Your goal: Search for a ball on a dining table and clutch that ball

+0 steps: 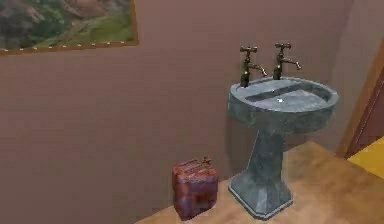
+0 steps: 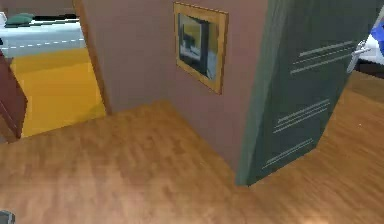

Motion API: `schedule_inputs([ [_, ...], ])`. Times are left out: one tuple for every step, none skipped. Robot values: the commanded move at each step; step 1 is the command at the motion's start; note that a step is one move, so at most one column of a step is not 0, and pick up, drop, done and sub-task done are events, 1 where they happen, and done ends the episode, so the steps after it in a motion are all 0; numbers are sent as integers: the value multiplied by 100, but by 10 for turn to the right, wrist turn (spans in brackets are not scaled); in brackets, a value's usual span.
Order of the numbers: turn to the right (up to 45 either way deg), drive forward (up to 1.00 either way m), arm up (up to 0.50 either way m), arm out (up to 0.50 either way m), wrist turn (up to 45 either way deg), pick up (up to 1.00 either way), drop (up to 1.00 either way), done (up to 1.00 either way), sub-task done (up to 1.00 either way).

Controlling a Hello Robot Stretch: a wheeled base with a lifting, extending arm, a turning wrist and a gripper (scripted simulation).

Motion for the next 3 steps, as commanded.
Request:
schedule_inputs([
  [450, 0, 0, 0, 0, 0, 0, 0, 0],
  [60, 0, 0, 0, 0, 0, 0, 0, 0],
  [0, 100, 0, 0, 0, 0, 0, 0, 0],
])
